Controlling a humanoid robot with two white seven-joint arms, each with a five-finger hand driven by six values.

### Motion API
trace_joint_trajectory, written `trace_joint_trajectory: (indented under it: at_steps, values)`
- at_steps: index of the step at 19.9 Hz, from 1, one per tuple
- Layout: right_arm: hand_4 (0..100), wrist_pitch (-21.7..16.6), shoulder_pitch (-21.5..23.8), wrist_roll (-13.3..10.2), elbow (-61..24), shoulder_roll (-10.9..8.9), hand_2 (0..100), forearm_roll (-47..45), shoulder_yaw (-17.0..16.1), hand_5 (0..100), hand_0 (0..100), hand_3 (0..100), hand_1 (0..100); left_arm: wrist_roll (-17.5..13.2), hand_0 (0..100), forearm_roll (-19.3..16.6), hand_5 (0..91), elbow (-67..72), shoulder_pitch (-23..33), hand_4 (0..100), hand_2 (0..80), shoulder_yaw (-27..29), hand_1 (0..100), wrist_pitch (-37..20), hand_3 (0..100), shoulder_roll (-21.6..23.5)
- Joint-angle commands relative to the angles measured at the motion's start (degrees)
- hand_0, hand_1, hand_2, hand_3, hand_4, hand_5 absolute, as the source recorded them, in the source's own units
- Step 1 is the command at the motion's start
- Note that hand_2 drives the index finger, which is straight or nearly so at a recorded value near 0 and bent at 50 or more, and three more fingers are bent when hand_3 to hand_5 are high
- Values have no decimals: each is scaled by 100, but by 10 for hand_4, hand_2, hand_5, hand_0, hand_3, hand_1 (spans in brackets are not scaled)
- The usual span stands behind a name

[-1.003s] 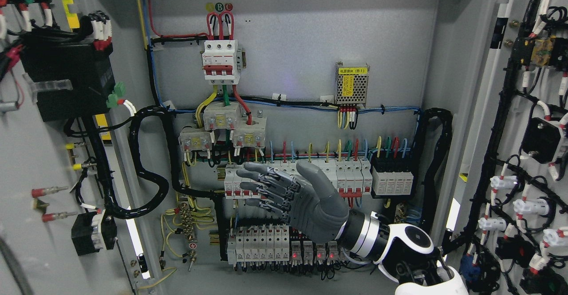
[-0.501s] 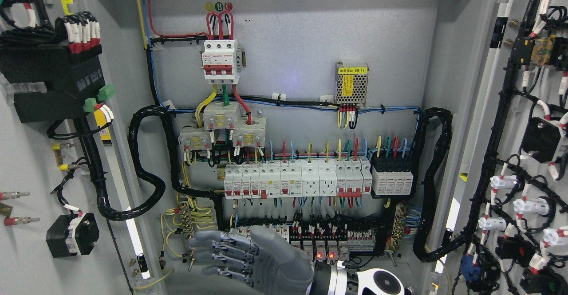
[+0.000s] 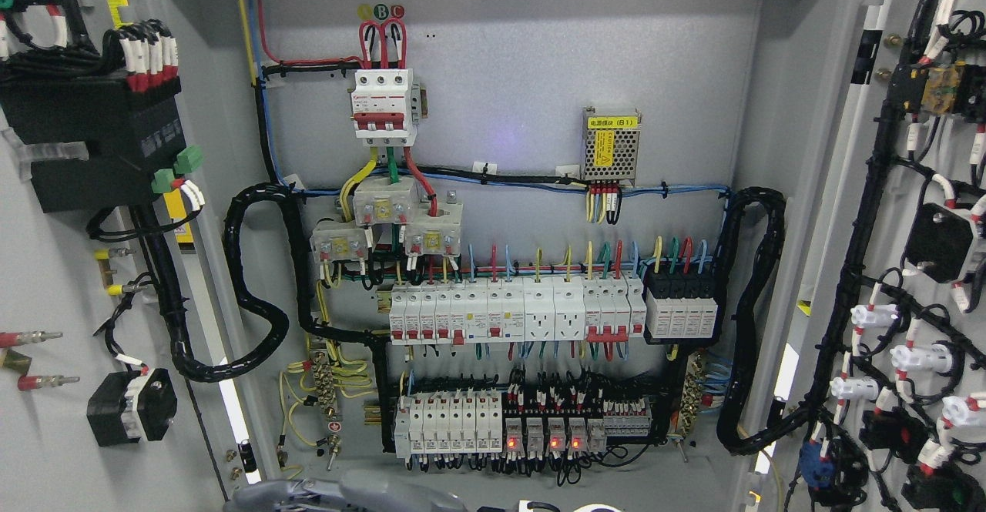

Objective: Open door with both hands

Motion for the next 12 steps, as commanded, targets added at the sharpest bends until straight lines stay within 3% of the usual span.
trace_joint_trajectory:
  at_steps: [1, 3, 6, 9, 12]
  values:
    - [0, 5, 11, -81, -95, 406, 0, 237, 696, 0, 221, 0, 12, 0, 0, -8, 0, -412, 52, 0, 0, 200, 0, 1, 0, 111]
    - [0, 5, -7, -151, -86, 406, 0, 228, 740, 0, 221, 0, 12, 0, 0, -8, 0, -236, 34, 0, 0, 209, 0, 1, 0, 50]
    - [0, 5, -24, -528, -104, 406, 0, 202, 933, 0, 221, 0, 13, -9, 0, -8, 0, -77, 34, 0, 0, 209, 0, -8, 0, 23]
    - [0, -12, -252, -573, -104, 433, 0, 166, 1222, 0, 221, 0, 12, -17, 0, -8, 0, -42, 34, 0, 0, 209, 0, -8, 0, 23]
    - [0, -21, -288, -582, -104, 433, 0, 158, 1302, 0, 221, 0, 13, -17, 0, -8, 0, -42, 34, 0, 0, 209, 0, -8, 0, -20]
